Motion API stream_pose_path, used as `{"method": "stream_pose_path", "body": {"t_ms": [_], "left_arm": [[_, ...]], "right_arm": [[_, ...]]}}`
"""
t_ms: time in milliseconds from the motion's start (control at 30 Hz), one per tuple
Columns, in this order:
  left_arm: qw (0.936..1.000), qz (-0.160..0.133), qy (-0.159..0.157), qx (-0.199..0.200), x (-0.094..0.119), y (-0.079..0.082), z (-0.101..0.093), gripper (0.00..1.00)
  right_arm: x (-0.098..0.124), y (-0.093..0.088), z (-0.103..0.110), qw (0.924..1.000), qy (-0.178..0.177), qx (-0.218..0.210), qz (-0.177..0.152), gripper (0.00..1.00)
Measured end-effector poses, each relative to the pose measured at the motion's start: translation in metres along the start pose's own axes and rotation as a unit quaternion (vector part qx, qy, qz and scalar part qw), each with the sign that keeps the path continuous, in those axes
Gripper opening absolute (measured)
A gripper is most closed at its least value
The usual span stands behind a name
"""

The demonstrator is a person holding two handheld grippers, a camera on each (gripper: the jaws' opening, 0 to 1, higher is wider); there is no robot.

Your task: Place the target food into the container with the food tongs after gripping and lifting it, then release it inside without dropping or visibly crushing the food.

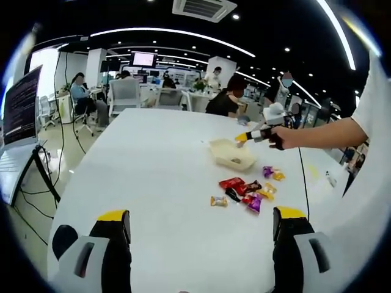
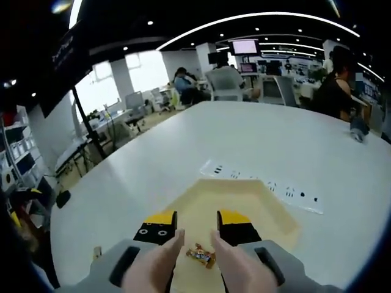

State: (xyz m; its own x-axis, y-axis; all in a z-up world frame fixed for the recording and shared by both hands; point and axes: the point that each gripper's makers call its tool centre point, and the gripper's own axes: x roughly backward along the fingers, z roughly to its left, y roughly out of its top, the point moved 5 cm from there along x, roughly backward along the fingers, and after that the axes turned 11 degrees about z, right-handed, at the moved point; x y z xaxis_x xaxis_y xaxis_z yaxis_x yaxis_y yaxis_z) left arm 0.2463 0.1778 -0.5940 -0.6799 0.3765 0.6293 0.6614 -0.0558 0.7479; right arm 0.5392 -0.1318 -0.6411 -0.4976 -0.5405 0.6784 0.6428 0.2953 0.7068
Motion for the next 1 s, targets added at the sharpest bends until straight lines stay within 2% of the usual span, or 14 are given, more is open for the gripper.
{"method": "stream_pose_path", "body": {"t_ms": [333,600,900,1000], "left_arm": [[1.0,-0.004,-0.001,-0.002,0.002,0.0,0.0,0.97],[0.9999,-0.006,-0.008,-0.008,0.003,0.001,-0.003,0.97],[0.999,-0.011,-0.033,-0.029,-0.001,0.007,-0.01,0.97],[0.9977,-0.011,-0.05,-0.045,-0.008,0.012,-0.015,0.96]], "right_arm": [[0.005,0.002,0.004,1.0,-0.004,0.008,-0.001,0.25],[0.019,0.001,0.01,0.9997,-0.009,0.023,-0.005,0.26],[0.059,-0.009,0.019,0.9996,-0.009,0.015,-0.02,0.26],[0.078,-0.018,0.024,0.9997,-0.003,-0.01,-0.023,0.26]]}}
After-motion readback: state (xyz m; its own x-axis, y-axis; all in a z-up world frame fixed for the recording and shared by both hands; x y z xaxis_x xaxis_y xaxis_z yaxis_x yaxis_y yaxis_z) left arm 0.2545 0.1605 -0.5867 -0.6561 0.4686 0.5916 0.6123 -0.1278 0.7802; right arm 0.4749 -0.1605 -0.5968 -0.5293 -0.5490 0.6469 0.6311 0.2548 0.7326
